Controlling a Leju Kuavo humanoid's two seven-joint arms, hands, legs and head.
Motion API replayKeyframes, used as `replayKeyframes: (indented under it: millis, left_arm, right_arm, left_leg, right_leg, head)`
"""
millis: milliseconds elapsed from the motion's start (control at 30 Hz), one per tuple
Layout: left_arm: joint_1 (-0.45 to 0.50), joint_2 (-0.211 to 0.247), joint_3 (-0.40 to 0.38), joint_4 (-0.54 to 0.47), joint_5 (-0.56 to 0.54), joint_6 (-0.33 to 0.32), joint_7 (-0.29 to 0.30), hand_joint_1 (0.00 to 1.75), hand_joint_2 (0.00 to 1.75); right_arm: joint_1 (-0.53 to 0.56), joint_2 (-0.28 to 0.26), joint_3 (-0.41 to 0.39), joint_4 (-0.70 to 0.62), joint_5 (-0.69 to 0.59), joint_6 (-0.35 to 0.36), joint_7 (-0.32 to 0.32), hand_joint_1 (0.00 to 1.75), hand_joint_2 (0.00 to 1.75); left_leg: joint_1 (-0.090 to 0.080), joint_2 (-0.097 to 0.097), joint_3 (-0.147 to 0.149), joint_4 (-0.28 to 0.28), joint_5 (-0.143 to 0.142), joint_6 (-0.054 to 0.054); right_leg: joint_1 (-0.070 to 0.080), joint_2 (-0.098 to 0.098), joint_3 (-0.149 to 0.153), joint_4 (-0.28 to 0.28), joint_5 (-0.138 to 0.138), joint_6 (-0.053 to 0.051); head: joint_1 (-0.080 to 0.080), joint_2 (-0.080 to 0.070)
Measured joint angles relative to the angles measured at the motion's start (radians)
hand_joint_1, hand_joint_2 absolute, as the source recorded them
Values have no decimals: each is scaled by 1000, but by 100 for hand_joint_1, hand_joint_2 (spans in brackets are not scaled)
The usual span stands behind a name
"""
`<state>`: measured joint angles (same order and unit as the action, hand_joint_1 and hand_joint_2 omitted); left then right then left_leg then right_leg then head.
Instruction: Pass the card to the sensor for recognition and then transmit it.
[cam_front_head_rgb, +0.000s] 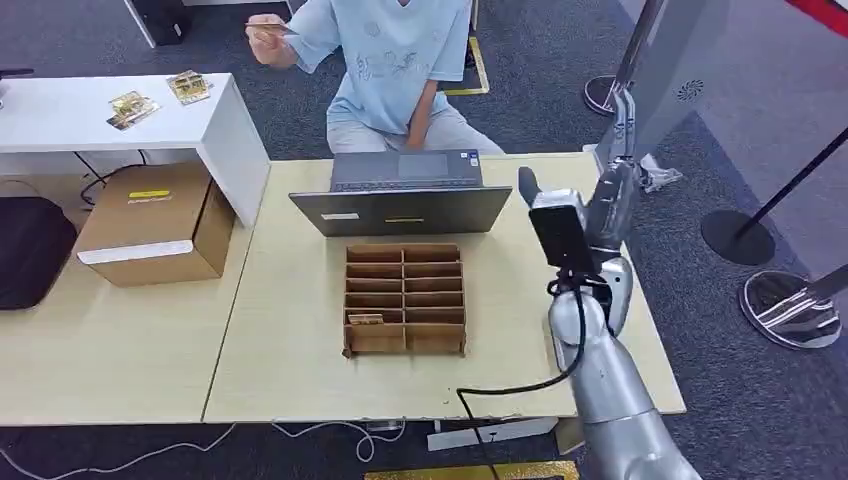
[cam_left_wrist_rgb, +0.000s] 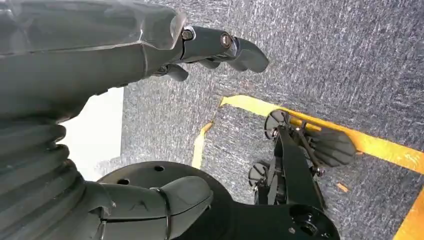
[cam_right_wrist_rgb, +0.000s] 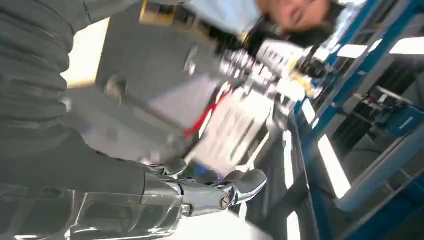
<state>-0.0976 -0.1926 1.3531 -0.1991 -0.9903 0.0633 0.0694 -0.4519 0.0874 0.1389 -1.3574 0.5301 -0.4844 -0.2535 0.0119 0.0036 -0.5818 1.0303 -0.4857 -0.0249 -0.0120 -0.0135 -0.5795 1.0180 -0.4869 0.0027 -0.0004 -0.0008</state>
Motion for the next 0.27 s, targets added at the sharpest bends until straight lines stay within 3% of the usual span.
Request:
replayKeyframes:
  millis: [67, 267]
  left_arm:
    - [1, 0, 4, 0, 3, -3, -1, 0, 175]
    - [3, 0, 12, 0, 13, -12, -2, 0, 175]
  right_arm:
    - [48, -4, -6, -66, -154, 76, -53, 0, 175]
    - [171, -37, -45, -198, -389, 216, -112, 0, 175]
  left_leg:
    - [0, 0, 0, 0, 0, 0]
    - [0, 0, 0, 0, 0, 0]
  right_leg:
    - [0, 0, 0, 0, 0, 0]
    - [0, 0, 0, 0, 0, 0]
  head:
    - [0, 0]
    - [0, 0]
